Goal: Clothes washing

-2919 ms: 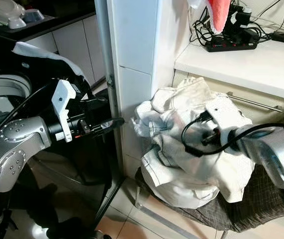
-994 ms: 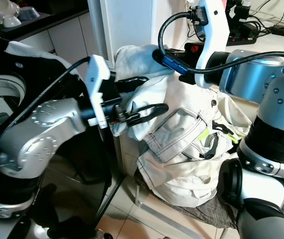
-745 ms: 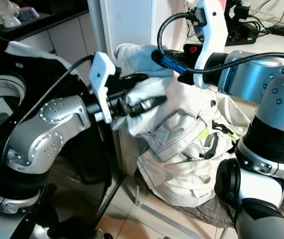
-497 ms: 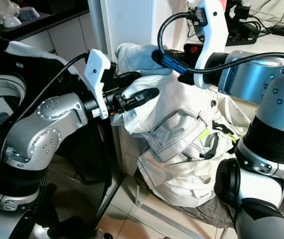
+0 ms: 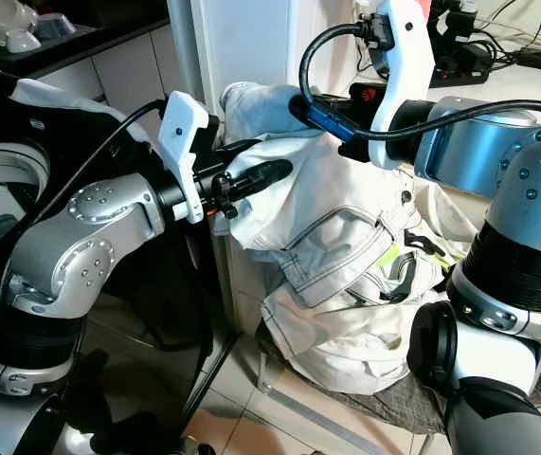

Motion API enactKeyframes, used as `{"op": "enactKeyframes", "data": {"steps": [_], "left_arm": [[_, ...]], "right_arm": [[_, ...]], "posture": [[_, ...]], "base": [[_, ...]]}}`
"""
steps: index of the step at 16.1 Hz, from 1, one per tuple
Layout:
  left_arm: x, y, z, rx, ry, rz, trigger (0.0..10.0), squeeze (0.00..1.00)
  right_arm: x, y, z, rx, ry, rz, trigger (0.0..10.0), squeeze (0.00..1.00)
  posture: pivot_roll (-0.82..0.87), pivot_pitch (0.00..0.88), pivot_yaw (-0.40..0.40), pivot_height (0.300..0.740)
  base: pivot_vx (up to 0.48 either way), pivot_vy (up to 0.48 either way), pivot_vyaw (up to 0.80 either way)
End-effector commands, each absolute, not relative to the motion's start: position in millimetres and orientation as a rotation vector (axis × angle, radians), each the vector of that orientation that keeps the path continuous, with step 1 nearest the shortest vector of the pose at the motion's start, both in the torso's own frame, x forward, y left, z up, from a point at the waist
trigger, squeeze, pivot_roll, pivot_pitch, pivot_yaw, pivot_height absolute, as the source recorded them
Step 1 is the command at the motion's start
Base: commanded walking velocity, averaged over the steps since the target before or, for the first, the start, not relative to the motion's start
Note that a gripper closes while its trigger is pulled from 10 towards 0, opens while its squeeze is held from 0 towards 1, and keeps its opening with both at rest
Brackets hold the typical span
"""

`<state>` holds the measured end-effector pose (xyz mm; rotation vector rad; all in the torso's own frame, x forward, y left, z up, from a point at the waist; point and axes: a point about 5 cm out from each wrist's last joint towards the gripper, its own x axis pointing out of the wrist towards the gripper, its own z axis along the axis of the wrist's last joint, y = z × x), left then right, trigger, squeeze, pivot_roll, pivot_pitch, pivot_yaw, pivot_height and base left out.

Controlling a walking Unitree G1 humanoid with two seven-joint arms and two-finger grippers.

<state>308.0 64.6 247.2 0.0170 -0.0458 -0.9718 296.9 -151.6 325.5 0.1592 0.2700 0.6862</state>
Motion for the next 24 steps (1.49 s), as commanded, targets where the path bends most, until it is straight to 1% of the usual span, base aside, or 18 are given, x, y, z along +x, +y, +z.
{"op": "enactKeyframes", "data": {"steps": [1,2,3,5,8,9,11,12,13,14,15,16,17,18,19,20,21,24], "left_arm": [[313.6,71.8,247.5,0.033,-0.030,-0.922,0.0,0.00],[315.5,74.5,248.4,0.041,-0.034,-0.904,0.0,0.00],[317.9,77.3,249.9,0.041,-0.039,-0.885,0.0,0.00],[322.6,85.4,253.5,0.041,-0.048,-0.846,0.0,0.00],[329.6,117.8,268.0,0.086,-0.087,-0.751,0.0,0.00],[335.2,147.4,282.3,0.153,-0.119,-0.655,0.0,0.00],[342.6,188.5,308.8,0.241,-0.181,-0.469,0.0,0.00],[346.2,221.0,334.3,0.292,-0.244,-0.273,0.0,0.00],[345.8,238.6,348.0,0.371,-0.273,-0.159,0.0,0.00],[345.7,240.3,349.0,0.368,-0.280,-0.152,0.0,0.00],[346.8,229.6,340.9,0.303,-0.265,-0.243,0.0,0.00],[347.1,215.7,330.2,0.305,-0.248,-0.318,0.0,0.00],[348.2,206.5,321.2,0.283,-0.235,-0.354,3.1,0.00],[350.4,191.2,305.0,0.225,-0.200,-0.420,10.0,0.00],[351.3,169.3,280.1,0.240,-0.151,-0.523,10.0,0.00],[347.9,155.2,267.2,0.228,-0.135,-0.608,10.0,0.00],[341.7,143.7,256.7,0.236,-0.123,-0.699,10.0,0.00],[340.2,138.6,241.3,0.296,-0.085,-0.670,10.0,0.00]], "right_arm": [[290.1,-149.3,342.1,0.120,0.170,0.698,0.0,0.00],[289.8,-148.8,341.8,0.109,0.163,0.697,10.0,0.79],[289.8,-148.9,341.6,0.105,0.162,0.695,10.0,1.00],[289.4,-148.6,340.9,0.110,0.166,0.708,10.0,1.00],[283.9,-152.9,338.2,0.100,0.175,0.720,10.0,1.00],[281.6,-159.0,335.2,0.088,0.183,0.706,10.0,1.00],[281.7,-165.6,331.6,0.065,0.191,0.654,10.0,1.00],[281.6,-167.5,328.5,0.061,0.197,0.636,10.0,0.53],[281.3,-167.6,326.4,0.065,0.202,0.634,10.0,0.00],[281.1,-167.0,325.3,0.066,0.204,0.636,10.0,0.00],[280.9,-165.1,322.0,0.063,0.207,0.641,10.0,0.00],[280.9,-164.2,320.5,0.060,0.208,0.641,10.0,0.00],[281.0,-163.9,318.7,0.053,0.211,0.638,10.0,0.00],[281.3,-164.0,310.6,0.030,0.230,0.623,10.0,0.00],[283.6,-166.8,291.0,-0.027,0.237,0.564,10.0,0.00],[284.3,-169.2,275.8,-0.076,0.280,0.538,10.0,0.07],[286.7,-169.7,265.8,-0.070,0.299,0.531,10.0,1.00],[292.3,-163.6,257.5,-0.127,0.294,0.559,10.0,1.00]], "posture": [[-0.06,0.000,0.050,0.740],[-0.06,0.000,0.050,0.740],[-0.06,0.000,0.050,0.740],[-0.06,0.000,0.049,0.740],[-0.06,0.000,0.048,0.740],[-0.06,0.000,0.050,0.740],[-0.06,0.000,0.051,0.740],[-0.05,0.000,0.051,0.740],[-0.05,0.000,0.050,0.740],[-0.05,0.000,0.050,0.740],[-0.04,0.000,0.050,0.740],[-0.04,0.000,0.050,0.740],[-0.05,0.000,0.051,0.740],[-0.05,0.000,0.052,0.740],[-0.06,0.000,0.055,0.740],[-0.06,0.000,0.057,0.740],[-0.07,0.000,0.061,0.740],[-0.07,0.000,0.066,0.740]], "base": [[0.000,0.000,0.00],[0.000,0.000,0.00],[0.000,0.000,0.00],[0.000,0.000,0.00],[0.000,0.000,0.00],[0.000,0.000,0.00],[0.000,0.000,0.00],[0.000,0.000,0.00],[0.000,0.000,0.00],[0.000,0.000,0.00],[0.000,0.000,0.00],[0.000,0.000,0.00],[0.000,0.000,0.00],[0.000,0.000,0.00],[0.000,0.000,0.00],[0.000,0.000,0.00],[0.000,0.000,0.00],[0.000,0.000,0.00]]}}
